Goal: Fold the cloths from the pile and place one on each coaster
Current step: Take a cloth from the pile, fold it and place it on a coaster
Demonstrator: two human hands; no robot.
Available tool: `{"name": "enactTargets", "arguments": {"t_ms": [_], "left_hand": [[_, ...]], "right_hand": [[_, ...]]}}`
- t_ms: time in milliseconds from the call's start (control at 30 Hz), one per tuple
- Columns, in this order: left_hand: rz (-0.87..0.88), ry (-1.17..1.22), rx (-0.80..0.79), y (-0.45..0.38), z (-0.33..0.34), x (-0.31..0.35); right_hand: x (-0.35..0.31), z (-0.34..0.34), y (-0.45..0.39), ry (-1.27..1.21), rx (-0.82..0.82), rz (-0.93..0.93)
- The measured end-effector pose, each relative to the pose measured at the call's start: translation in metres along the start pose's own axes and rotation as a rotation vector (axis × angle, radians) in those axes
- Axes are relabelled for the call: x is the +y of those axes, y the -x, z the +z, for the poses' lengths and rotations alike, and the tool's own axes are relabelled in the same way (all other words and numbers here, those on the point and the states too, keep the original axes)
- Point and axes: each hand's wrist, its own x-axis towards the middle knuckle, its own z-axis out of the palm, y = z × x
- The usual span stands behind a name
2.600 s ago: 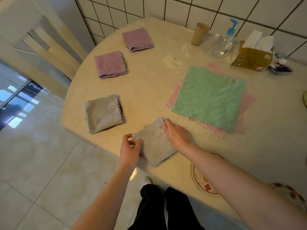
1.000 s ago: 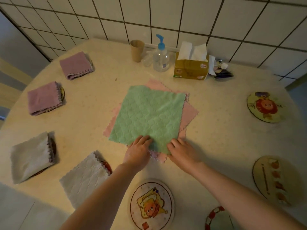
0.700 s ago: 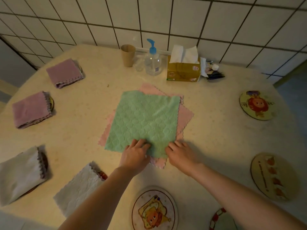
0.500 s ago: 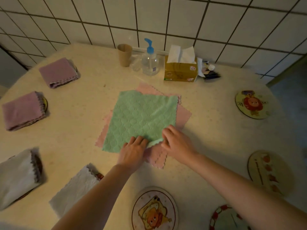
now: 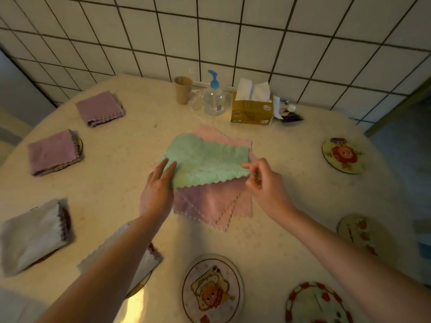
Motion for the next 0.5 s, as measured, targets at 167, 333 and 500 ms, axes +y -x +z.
{"name": "enactTargets", "arguments": {"t_ms": [167,333,500], "left_hand": [[0.170,-0.155,0.047,0.058,0.002,0.005],[0.356,-0.211,-0.099,0.149,0.017,0.016],[0.313,-0.127,-0.223,0.240,0.041,0.039]], "right_hand": [[0.017,-0.028,0.061,0.022,-0.064,-0.073],[0.051,-0.055,0.148,0.055,-0.165,0.006],[0.090,-0.072,0.235,0.218,-0.351,0.060]]}}
